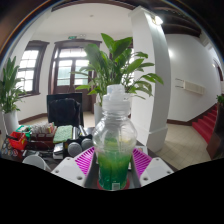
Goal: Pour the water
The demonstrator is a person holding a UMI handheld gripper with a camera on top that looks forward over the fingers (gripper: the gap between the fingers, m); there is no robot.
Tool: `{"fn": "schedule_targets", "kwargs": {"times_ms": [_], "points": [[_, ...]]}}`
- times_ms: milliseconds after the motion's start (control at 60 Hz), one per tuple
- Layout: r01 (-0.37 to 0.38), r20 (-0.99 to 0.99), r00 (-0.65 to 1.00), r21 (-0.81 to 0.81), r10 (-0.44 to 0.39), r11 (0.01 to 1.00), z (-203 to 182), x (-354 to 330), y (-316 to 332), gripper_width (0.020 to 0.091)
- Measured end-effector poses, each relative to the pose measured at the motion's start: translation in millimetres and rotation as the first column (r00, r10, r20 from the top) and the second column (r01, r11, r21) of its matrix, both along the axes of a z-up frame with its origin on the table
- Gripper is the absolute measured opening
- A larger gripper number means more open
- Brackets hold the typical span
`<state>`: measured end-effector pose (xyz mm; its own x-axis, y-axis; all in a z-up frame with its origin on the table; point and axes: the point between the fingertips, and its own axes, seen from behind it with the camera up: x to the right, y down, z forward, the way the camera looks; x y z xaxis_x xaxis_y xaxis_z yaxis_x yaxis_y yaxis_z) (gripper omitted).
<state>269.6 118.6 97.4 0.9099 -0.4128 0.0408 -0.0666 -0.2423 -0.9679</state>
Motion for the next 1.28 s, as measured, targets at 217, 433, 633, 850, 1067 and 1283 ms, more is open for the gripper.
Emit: {"fn": "schedule_targets", "kwargs": {"times_ms": [217, 433, 633, 850, 1067, 1283], "points": [[-0.009, -0.057, 0.998, 0.0, 0.009, 1.0, 1.4, -29.6, -44.8, 0.0843], [-0.049, -0.184, 0.981, 0.082, 0.063, 0.995, 21.7, -101.2, -132.2, 0.0844], [-0.138, -0.143, 0.979, 0.072, 0.147, 0.988, 56.8, -169.0, -208.7, 0.0844], [-0.255, -0.061, 0.965, -0.001, 0.254, 0.967, 82.5, -229.6, -249.7, 0.0842], [-0.399, -0.026, 0.917, 0.007, 0.399, 0.917, 102.8, -282.1, -268.1, 0.0834], [-0.436, -0.027, 0.899, 0.047, 0.438, 0.899, 117.0, -302.6, -274.6, 0.0825]]}}
